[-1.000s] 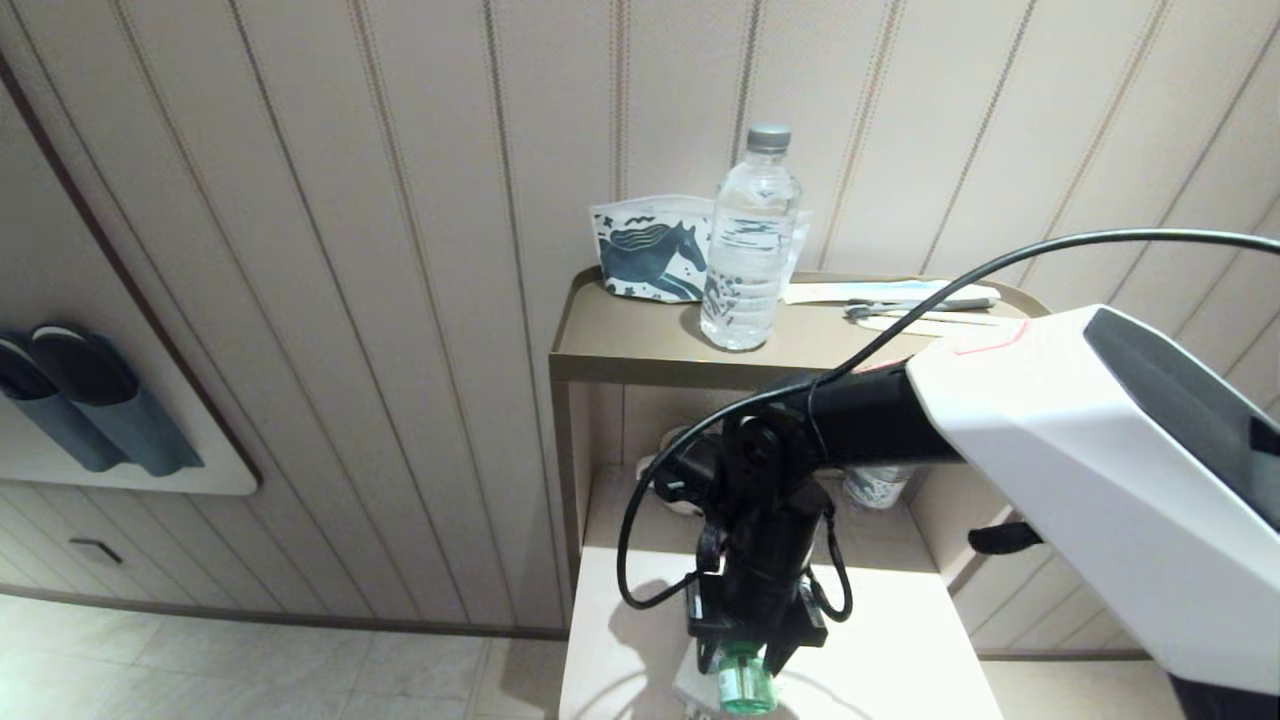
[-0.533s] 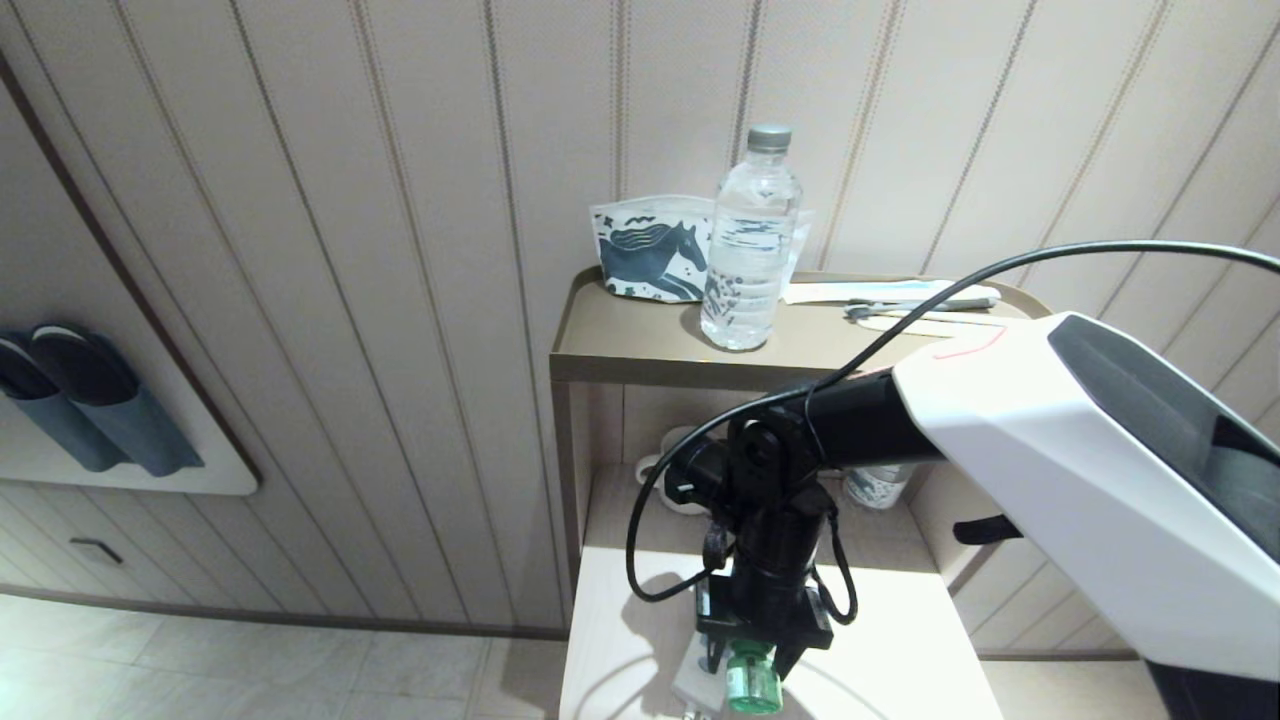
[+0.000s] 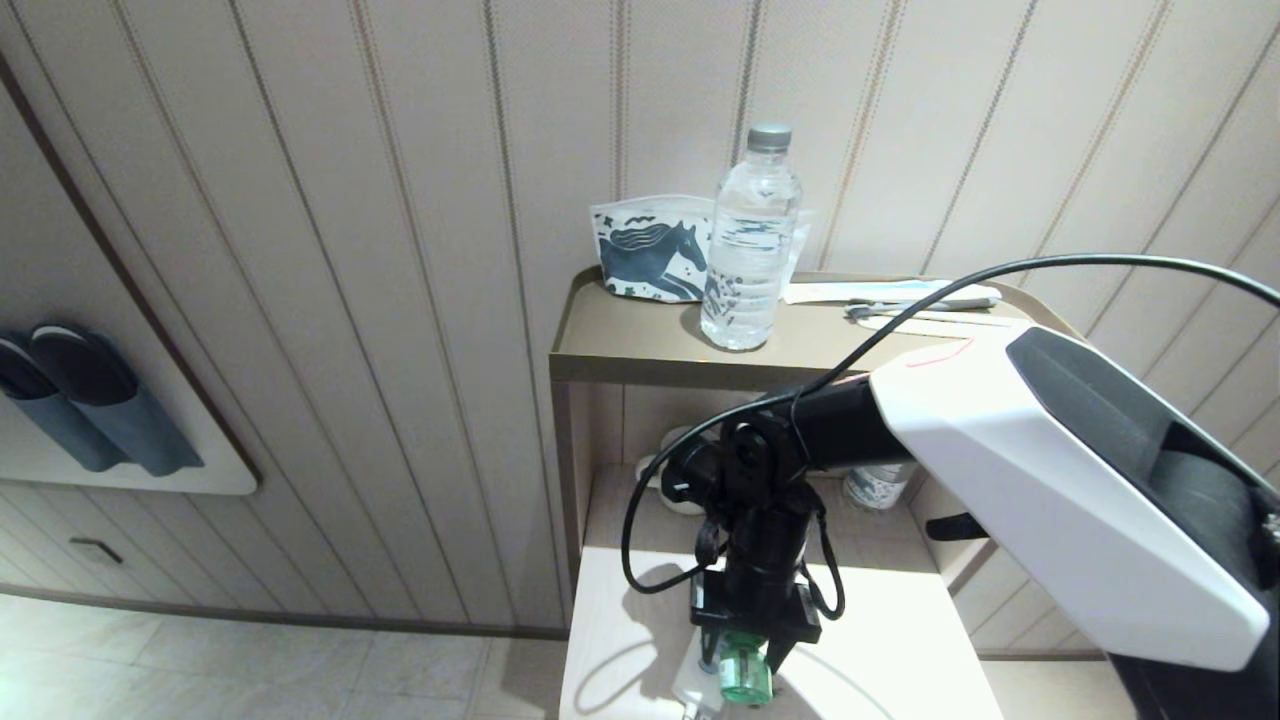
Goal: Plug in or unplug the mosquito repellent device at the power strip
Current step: Insert the plug into the socket
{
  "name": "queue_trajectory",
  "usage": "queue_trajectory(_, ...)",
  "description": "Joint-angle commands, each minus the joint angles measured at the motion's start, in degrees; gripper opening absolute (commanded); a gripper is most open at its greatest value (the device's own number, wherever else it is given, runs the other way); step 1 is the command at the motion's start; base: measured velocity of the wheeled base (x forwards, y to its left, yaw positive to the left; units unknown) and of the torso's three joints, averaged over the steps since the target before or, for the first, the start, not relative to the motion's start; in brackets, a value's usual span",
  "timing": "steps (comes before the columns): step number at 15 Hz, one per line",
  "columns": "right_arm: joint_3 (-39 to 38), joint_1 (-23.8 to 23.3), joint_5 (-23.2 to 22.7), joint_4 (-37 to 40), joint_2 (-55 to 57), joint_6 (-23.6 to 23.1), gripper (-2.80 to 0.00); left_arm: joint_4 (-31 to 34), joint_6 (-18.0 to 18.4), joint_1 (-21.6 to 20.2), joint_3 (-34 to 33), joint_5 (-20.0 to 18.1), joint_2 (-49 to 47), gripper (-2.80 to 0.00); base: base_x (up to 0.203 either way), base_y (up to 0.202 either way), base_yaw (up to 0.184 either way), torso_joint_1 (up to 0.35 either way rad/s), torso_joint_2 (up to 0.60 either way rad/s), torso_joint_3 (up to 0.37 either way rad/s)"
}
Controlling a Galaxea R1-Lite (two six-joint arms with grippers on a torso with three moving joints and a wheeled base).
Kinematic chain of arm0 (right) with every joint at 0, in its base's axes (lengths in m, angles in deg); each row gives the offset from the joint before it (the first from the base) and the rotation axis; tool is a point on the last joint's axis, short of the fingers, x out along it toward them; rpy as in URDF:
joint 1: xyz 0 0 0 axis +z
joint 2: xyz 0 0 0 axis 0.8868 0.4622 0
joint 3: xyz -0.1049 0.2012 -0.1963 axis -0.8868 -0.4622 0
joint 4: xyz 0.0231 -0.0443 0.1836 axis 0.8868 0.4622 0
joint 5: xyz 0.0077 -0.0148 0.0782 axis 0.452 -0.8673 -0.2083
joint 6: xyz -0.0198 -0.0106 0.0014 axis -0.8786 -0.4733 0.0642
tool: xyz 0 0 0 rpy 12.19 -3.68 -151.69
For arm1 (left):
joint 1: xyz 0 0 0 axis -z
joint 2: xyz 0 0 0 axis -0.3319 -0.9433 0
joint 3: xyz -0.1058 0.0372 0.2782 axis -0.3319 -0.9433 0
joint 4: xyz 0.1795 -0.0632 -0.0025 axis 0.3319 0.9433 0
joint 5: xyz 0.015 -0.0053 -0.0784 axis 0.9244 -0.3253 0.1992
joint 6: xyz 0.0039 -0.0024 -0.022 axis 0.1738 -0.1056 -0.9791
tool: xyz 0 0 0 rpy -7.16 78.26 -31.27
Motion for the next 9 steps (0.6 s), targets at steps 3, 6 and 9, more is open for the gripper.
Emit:
queue_trajectory(3,0.9,-2.0,-0.1,0.2,0.1,0.7,-2.80,0.0,0.0,0.0,0.0,0.0,0.0,-2.80,0.000,0.000,0.000,0.000,0.00,0.000)
queue_trajectory(6,0.3,-4.3,-0.2,-2.5,0.6,0.8,-2.80,0.0,0.0,0.0,0.0,0.0,0.0,-2.80,0.000,0.000,0.000,0.000,0.00,0.000)
queue_trajectory(9,-0.1,-4.7,-0.2,-5.5,1.7,0.8,-2.80,0.0,0.0,0.0,0.0,0.0,0.0,-2.80,0.000,0.000,0.000,0.000,0.00,0.000)
